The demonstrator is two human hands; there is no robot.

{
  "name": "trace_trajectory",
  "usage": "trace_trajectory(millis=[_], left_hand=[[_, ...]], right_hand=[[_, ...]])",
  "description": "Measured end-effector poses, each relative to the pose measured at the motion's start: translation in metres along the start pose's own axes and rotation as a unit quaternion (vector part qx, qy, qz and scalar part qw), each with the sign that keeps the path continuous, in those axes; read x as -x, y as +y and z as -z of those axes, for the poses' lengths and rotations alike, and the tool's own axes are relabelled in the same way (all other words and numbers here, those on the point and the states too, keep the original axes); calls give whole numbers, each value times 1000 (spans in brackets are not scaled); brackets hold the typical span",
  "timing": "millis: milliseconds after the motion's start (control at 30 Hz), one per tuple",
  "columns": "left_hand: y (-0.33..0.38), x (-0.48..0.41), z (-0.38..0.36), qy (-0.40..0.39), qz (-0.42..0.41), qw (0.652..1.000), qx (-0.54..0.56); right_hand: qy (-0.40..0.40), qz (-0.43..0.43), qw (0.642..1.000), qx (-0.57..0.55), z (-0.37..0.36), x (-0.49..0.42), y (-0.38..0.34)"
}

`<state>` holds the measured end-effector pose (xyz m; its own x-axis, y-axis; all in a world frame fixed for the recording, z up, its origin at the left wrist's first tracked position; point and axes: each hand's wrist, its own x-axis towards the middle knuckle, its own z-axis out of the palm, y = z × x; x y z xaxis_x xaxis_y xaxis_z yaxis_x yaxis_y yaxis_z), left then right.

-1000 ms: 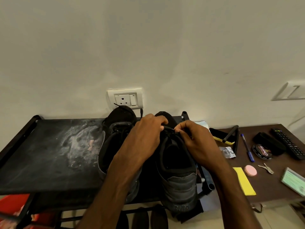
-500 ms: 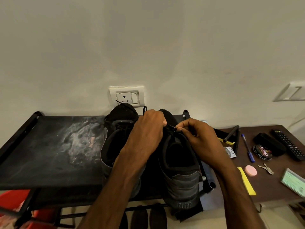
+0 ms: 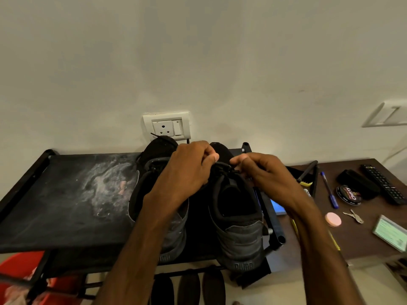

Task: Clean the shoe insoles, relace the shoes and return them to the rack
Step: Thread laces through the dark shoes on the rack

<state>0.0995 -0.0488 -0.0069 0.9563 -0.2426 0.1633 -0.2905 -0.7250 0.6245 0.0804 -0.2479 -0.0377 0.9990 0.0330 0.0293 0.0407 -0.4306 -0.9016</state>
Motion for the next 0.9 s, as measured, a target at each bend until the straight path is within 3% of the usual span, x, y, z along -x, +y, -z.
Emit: trace_trajectory(millis=[133,233,300,533,667,900], left_hand=[[1,11,20,-84,15,996,35],[10,22,30,-139,20,990,2],[20,28,29,-152,32,988,0],[47,32,2,-64,100,989,-92],[47,31,-8,-63,135,981,-126],[43,32,-15,-19,144,985,-93]], right_hand=[[-94,-41,994,-48,24,20,-27],[-157,-36,987,3,27,27,-33],[-154,-31,986,63,27,25,-35],[-65,-41,973,218,1,21,-29],[-14,-23,962,270,-8,21,-30],[125,-54,961,242,-22,17,-24]])
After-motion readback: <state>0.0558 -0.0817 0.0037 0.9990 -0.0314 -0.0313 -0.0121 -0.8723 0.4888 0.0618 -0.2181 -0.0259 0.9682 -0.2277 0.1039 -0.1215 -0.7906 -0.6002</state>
